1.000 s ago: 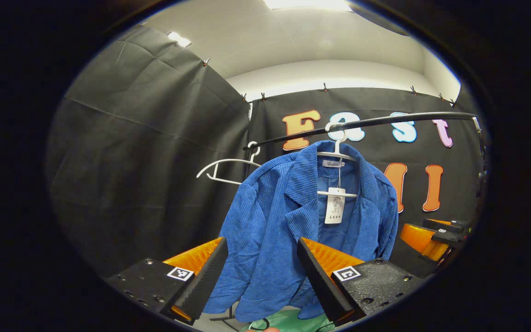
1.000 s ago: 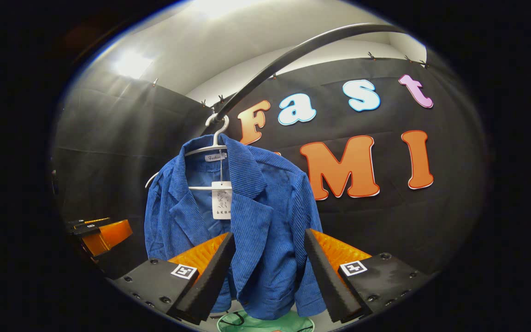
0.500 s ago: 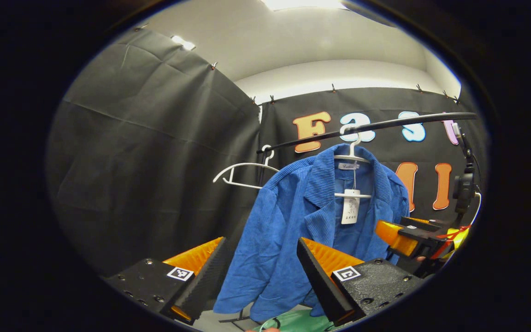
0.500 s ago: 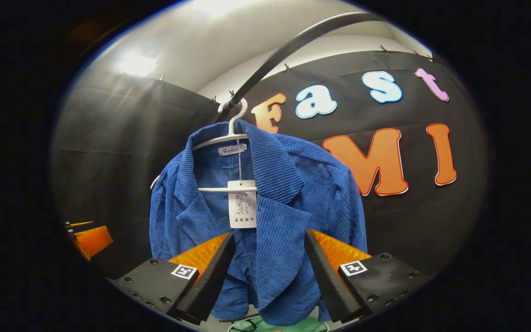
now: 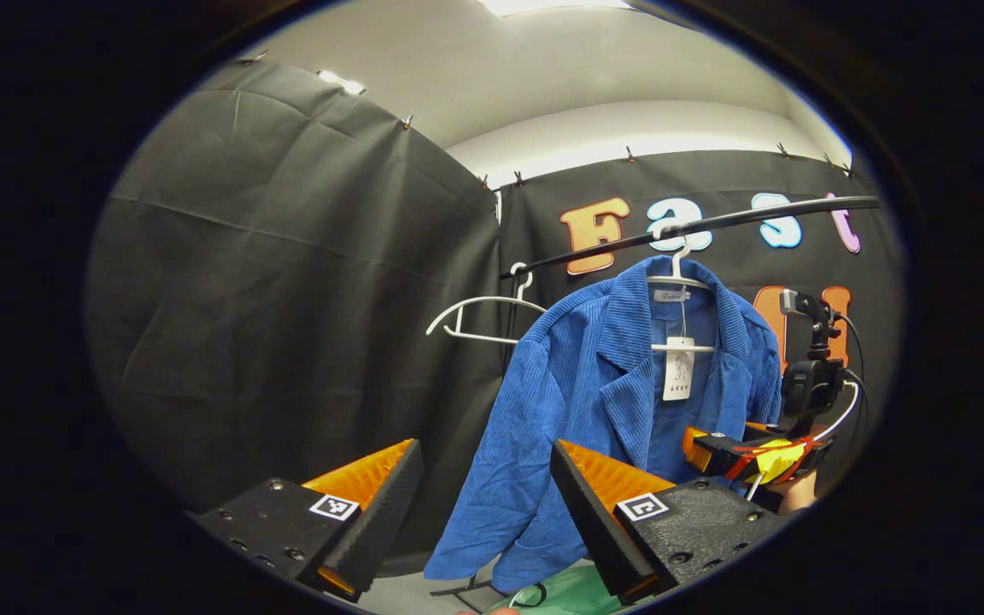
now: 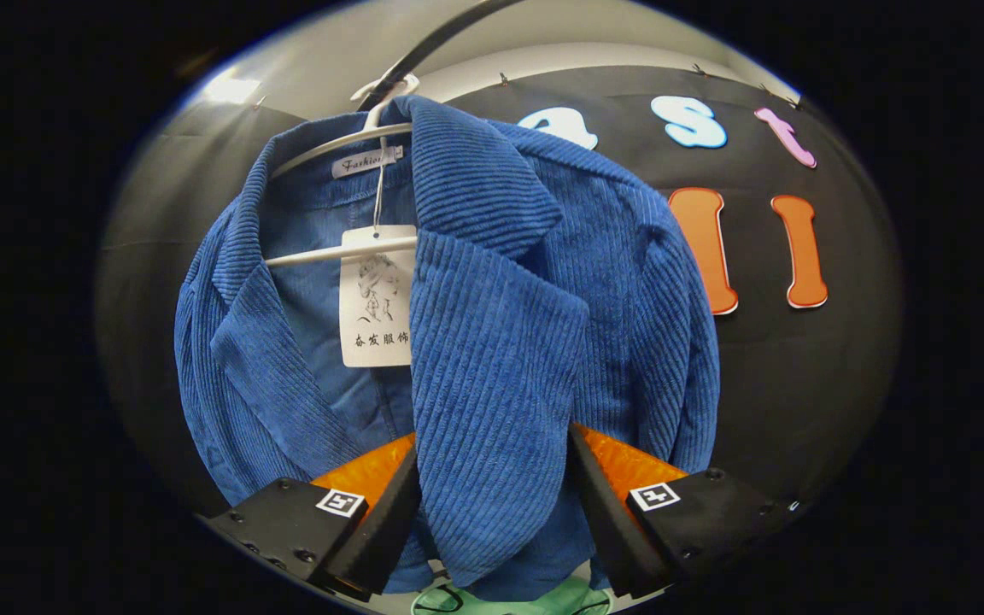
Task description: Grasp the clothes on the hanger with both hands and then place them into the laundry hamper below.
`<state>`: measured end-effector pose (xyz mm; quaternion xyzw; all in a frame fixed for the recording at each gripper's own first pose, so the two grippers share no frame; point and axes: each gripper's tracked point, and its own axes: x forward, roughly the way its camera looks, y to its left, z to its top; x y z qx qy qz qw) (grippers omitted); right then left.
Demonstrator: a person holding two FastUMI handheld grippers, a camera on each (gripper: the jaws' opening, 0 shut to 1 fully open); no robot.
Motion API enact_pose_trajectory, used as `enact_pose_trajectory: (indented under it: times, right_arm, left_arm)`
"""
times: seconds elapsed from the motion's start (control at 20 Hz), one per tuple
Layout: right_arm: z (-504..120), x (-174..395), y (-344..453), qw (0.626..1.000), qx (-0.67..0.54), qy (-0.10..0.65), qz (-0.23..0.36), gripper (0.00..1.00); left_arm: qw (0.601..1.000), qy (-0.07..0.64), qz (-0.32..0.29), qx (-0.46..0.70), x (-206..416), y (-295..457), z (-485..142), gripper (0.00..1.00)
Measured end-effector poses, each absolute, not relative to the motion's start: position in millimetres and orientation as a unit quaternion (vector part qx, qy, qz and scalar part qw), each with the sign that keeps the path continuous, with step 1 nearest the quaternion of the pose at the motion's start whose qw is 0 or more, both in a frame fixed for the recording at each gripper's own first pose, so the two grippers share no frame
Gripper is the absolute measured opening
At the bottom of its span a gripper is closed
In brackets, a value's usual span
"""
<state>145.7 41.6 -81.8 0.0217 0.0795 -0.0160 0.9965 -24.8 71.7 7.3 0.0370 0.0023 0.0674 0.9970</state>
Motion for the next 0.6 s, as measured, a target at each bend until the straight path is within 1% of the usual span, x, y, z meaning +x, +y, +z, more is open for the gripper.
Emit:
enact_pose_trajectory:
  times: [0.15, 0.25, 0.35, 0.4, 0.5, 0.55, 0.6]
  right_arm:
    - [-67.2, 130.8, 30.5, 0.997, 0.028, 0.065, -0.01, 0.47]
    - [-52.8, 115.3, 26.4, 0.998, 0.033, 0.045, 0.003, 0.17]
    - [-41.1, 100.5, 24.4, 0.999, 0.029, 0.034, 0.019, 0.19]
    - [-33.9, 93.8, 23.8, 0.999, 0.028, 0.028, 0.027, 0.12]
    - [-14.6, 76.6, 17.6, 0.999, 0.026, 0.01, 0.029, 0.12]
    - [-3.8, 67.6, 13.7, 0.999, 0.024, -0.001, 0.028, 0.05]
    - [8.2, 59.3, 9.5, 0.999, 0.022, -0.013, 0.026, 0.12]
  left_arm:
    - [0.998, 0.008, 0.062, 0.03, -23.1, 64.7, 1.1, 0.92]
    - [0.999, 0.01, 0.045, 0.017, -18.0, 51.4, -2.6, 0.92]
    - [1.0, 0.015, 0.023, 0.007, -8.8, 34.0, -8.0, 0.92]
    - [1.0, 0.018, 0.008, 0.001, -2.7, 22.5, -11.5, 0.92]
    - [0.999, 0.022, -0.026, -0.013, 10.9, -2.9, -17.8, 0.92]
    - [0.999, 0.026, -0.04, -0.021, 18.1, -16.1, -20.7, 0.92]
    - [0.998, 0.029, -0.055, -0.032, 26.1, -28.8, -23.0, 0.92]
